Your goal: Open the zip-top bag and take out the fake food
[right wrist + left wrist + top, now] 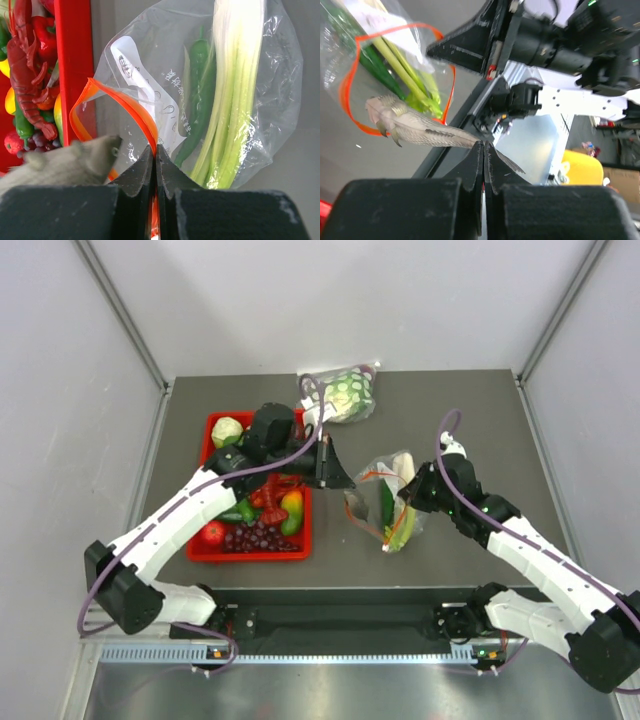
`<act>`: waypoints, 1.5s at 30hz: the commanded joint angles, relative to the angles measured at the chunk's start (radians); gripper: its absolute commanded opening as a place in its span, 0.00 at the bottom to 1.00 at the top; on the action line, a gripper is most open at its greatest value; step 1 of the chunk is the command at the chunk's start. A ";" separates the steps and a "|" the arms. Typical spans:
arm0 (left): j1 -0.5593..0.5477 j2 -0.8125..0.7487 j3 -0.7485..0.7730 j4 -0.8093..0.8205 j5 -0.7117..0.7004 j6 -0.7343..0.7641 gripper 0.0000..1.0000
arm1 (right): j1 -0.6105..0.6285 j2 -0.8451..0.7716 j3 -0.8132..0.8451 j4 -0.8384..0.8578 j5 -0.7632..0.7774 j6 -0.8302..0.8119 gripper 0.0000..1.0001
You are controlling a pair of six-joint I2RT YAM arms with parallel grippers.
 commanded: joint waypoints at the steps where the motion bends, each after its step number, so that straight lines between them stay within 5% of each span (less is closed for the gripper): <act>1: 0.031 -0.102 0.064 0.093 -0.051 -0.033 0.00 | -0.010 -0.008 -0.004 0.053 0.008 0.007 0.00; 10: 0.298 -0.159 0.137 -0.049 -0.074 0.024 0.00 | -0.009 0.000 -0.007 0.062 -0.003 0.007 0.00; 18: 0.415 -0.181 0.176 -0.255 -0.448 0.214 0.00 | -0.010 0.015 -0.005 0.070 -0.011 0.005 0.00; 25: 0.482 -0.193 0.118 -0.281 -0.592 0.294 0.00 | -0.009 0.038 0.010 0.078 -0.018 -0.001 0.00; 45: 0.610 -0.312 -0.277 -0.186 -0.573 0.280 0.00 | -0.009 0.069 0.027 0.079 -0.032 -0.009 0.00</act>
